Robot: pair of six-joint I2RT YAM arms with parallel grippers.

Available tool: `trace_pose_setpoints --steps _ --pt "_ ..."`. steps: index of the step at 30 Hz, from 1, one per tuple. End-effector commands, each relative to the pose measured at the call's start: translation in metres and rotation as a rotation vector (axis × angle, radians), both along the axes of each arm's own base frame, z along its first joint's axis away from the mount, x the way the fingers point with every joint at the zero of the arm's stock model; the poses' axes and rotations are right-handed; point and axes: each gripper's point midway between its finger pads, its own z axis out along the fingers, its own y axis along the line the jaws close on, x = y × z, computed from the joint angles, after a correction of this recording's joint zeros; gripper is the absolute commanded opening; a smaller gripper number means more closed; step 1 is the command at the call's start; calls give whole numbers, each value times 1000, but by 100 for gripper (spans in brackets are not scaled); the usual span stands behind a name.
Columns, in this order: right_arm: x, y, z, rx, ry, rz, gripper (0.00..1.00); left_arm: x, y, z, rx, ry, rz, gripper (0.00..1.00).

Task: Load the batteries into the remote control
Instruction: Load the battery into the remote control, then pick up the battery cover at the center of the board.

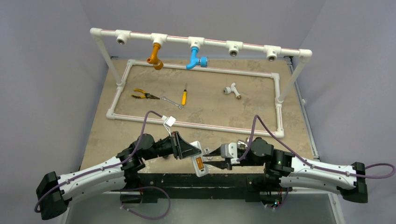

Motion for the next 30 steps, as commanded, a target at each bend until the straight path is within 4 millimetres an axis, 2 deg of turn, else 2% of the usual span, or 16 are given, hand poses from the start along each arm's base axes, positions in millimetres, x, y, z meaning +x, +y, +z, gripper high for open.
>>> trace_pose_setpoints --steps 1,4,8,14,16,20,22,27,30 --pt "19 1 42 182 260 -180 27 -1 -1 35 -90 -70 -7 0" --pt "39 -5 39 205 435 -349 29 0 2 33 -72 -87 6 0" --pt "53 -16 20 175 625 -524 34 5 6 29 -40 -107 38 0" --pt "68 -34 -5 188 741 -698 58 8 11 27 -23 -132 66 0" --pt "77 -46 -14 199 764 -791 66 9 13 25 -13 -132 77 0" --pt "100 -82 -42 133 738 -1067 71 14 19 17 14 -119 121 0" --pt "102 -93 -62 33 721 -1160 72 17 22 14 12 -96 143 0" --pt "95 -82 -111 -219 703 -1210 73 26 28 0 -72 -6 145 0" --pt "94 -71 -130 -295 701 -1212 72 32 34 -6 -101 28 160 0"
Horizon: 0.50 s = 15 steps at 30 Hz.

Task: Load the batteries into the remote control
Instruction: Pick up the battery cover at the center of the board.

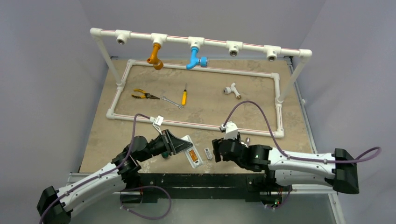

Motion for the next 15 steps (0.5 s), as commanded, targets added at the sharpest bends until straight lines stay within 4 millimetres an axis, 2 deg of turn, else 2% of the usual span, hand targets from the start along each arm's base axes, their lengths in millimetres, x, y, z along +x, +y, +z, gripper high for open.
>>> trace_pose_setpoints --steps 1,9,15 --pt "2 10 -14 -54 44 -29 71 3 4 9 -103 35 -2 0" --pt "0 43 -35 -15 71 44 66 5 13 -1 -36 44 38 0" --pt "-3 54 -51 -44 104 70 56 9 19 -6 -3 54 79 0"
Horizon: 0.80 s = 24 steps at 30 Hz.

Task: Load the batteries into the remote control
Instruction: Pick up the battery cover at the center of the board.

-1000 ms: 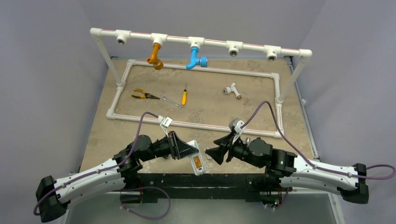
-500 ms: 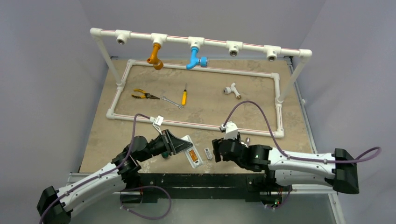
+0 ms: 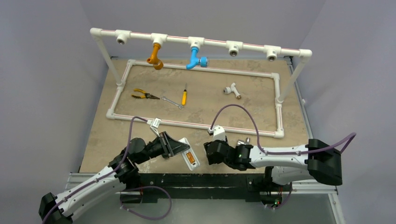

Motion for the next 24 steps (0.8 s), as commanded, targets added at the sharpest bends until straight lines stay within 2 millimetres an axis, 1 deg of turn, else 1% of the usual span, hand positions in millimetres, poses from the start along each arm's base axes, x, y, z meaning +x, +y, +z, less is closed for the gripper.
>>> trace_pose_setpoints --steps 1,6,15,21,24 --pt "4 22 5 59 -2 8 54 5 4 14 -7 -24 33 0" --pt "6 20 -1 44 -3 -12 45 5 3 14 -7 -20 26 0" --pt "3 30 -2 65 7 25 44 5 0 19 -30 -28 21 0" --pt "1 28 -12 15 28 41 36 4 0 17 -36 -23 17 0" --pt "0 25 -18 -14 38 41 35 4 1 18 -41 -25 21 0"
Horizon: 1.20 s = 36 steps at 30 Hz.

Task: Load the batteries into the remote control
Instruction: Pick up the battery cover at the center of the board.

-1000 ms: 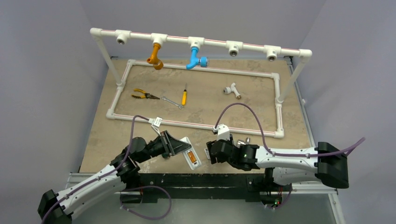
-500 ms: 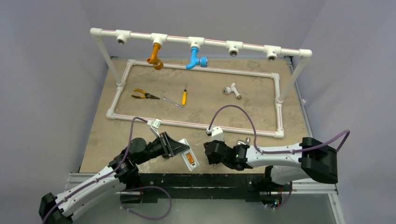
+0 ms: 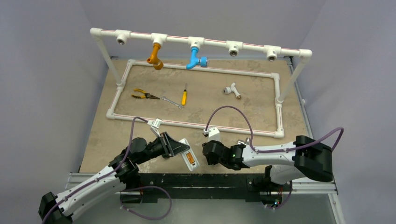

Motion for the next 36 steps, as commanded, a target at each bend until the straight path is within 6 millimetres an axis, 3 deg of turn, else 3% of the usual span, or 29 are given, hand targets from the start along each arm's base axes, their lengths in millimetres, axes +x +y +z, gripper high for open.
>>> trace_pose_setpoints --steps 1,9,17,22,36 --pt "3 9 3 -3 0 4 34 3 -1 33 -89 -67 5 0" --pt "1 6 2 -57 -5 31 33 2 -2 33 -89 -66 1 0" --pt "1 -17 -4 -205 -29 53 33 2 -1 34 -95 -70 4 0" --pt "-3 -13 -7 -202 -18 66 33 2 -1 34 -98 -69 4 0" --pt "-10 -10 -12 -284 -20 114 21 2 1 30 -92 -61 14 0"
